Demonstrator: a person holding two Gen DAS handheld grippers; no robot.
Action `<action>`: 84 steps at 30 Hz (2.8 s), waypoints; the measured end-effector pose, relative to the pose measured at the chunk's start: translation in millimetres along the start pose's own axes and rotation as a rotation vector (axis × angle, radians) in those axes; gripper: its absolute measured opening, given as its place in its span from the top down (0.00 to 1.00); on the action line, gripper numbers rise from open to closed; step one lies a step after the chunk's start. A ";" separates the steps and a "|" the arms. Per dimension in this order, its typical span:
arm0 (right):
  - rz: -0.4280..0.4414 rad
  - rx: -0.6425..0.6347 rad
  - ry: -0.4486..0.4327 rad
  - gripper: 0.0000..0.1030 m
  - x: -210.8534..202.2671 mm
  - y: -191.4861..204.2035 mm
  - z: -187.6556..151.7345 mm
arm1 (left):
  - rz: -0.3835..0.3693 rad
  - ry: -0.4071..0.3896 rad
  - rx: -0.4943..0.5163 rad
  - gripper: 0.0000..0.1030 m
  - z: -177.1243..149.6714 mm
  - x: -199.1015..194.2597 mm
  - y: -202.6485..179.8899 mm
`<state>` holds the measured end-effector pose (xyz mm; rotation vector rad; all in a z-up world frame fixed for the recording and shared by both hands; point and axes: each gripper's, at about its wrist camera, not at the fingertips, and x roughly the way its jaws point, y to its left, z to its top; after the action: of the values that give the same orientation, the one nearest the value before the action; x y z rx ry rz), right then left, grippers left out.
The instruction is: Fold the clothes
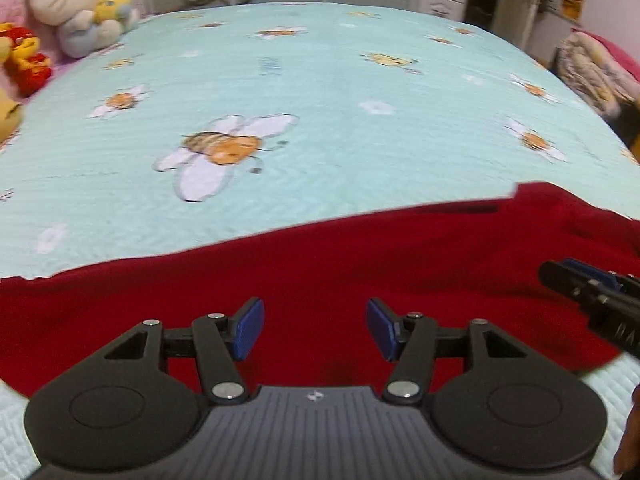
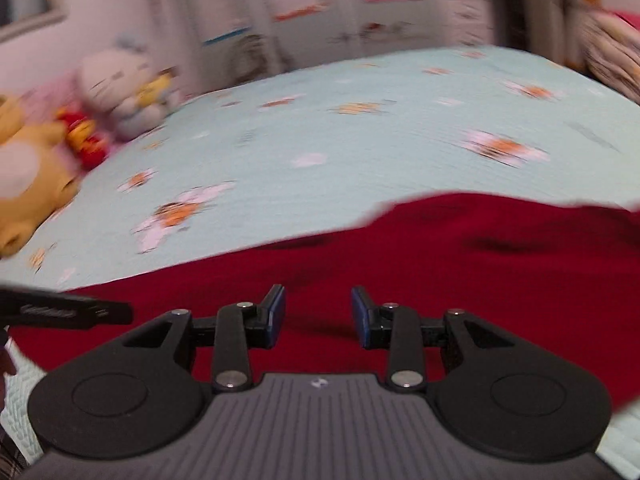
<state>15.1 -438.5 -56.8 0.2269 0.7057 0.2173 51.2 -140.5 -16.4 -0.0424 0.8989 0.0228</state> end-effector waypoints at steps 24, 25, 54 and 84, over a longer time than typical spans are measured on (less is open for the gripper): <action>0.019 -0.188 0.102 0.62 59.0 100.8 -16.2 | 0.017 0.023 -0.087 0.41 10.0 29.8 35.7; 0.020 -0.192 0.102 0.62 59.5 101.2 -16.9 | 0.022 0.024 -0.083 0.41 10.1 30.0 35.0; 0.050 -0.244 0.090 0.57 60.3 109.4 -20.2 | 0.058 0.038 -0.089 0.41 14.7 35.3 34.9; 0.063 -0.088 -0.029 0.57 40.2 53.3 -9.5 | -0.503 -0.001 -0.198 0.40 48.2 31.2 25.5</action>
<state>32.2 -375.5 -73.7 0.1676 0.6592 0.3040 107.3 -112.7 -11.5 -0.4519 0.8620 -0.3568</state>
